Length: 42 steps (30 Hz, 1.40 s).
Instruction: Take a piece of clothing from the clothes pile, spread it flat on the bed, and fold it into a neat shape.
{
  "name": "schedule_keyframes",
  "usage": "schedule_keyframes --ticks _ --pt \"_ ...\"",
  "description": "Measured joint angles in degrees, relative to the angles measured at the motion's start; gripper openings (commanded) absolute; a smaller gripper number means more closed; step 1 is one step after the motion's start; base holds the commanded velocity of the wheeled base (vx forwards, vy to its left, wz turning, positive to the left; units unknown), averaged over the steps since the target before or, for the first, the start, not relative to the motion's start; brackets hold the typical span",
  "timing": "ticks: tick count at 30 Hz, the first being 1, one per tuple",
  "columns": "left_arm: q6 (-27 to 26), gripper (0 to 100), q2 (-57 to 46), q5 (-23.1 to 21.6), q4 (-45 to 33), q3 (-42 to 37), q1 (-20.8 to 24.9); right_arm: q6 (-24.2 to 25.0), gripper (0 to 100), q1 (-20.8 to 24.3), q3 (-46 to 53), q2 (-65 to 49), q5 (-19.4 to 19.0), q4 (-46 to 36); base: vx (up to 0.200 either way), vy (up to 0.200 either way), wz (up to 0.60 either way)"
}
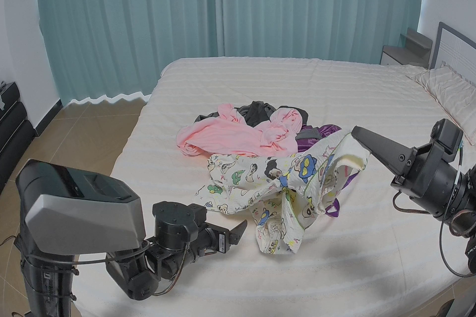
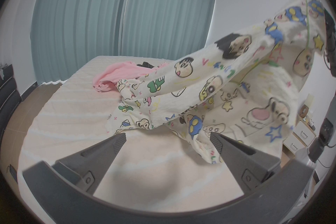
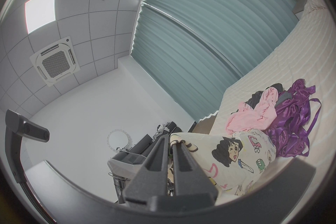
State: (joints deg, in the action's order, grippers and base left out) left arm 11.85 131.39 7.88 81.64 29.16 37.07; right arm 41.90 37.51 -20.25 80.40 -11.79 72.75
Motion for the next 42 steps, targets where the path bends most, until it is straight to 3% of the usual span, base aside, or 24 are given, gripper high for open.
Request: schedule_keyframes --ticks 7,21,28,29,36,42 --pt "0.0 100 5.3 2.6 0.0 7.1 -1.2 0.0 0 -0.3 -2.1 0.0 0.0 -1.0 0.000 0.000 0.00" --pt "-0.2 100 13.1 2.8 -0.3 16.5 -4.9 0.0 0 -1.7 -7.0 0.1 0.1 -3.5 0.000 0.000 0.00" --pt "0.0 100 16.9 2.7 -0.8 21.6 -7.0 0.4 0 -4.4 -8.6 0.2 -0.1 -4.3 0.000 0.000 0.00" --pt "0.1 0 17.4 2.6 -0.9 22.1 -7.4 0.4 0 -4.8 -8.6 0.3 -0.1 -4.3 0.000 0.000 0.00" --pt "2.2 0 18.5 2.5 -0.9 21.0 -8.7 0.5 0 -7.6 -8.1 2.0 0.0 -4.3 0.000 0.000 0.00" --pt "6.6 0 15.0 2.4 -0.6 14.7 -9.8 0.5 0 -9.5 -6.7 3.9 0.2 -4.2 0.000 0.000 0.00"
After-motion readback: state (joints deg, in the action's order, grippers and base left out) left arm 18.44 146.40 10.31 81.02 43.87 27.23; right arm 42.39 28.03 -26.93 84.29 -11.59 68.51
